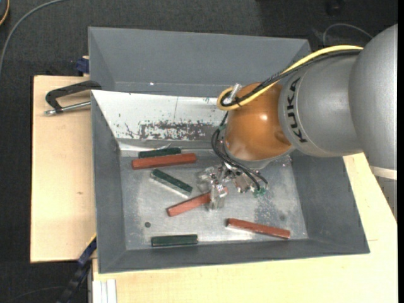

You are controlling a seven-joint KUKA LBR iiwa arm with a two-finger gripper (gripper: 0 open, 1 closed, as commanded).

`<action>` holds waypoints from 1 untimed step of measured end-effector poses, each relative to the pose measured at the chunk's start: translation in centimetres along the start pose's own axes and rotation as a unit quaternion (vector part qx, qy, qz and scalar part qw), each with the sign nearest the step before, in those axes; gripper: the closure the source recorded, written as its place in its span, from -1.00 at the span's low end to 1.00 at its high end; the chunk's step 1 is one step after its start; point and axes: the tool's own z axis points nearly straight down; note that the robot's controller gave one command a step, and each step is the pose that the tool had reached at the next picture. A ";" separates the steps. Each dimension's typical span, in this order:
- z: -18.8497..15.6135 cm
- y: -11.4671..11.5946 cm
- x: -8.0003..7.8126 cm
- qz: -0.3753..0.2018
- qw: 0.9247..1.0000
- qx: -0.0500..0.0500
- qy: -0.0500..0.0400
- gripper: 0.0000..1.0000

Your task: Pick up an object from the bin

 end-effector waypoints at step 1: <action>-16.1 2.3 -0.7 -0.009 1.000 0.001 -0.005 1.00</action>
Offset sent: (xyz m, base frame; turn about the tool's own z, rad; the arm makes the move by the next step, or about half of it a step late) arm -0.0046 0.0224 0.1547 -0.0165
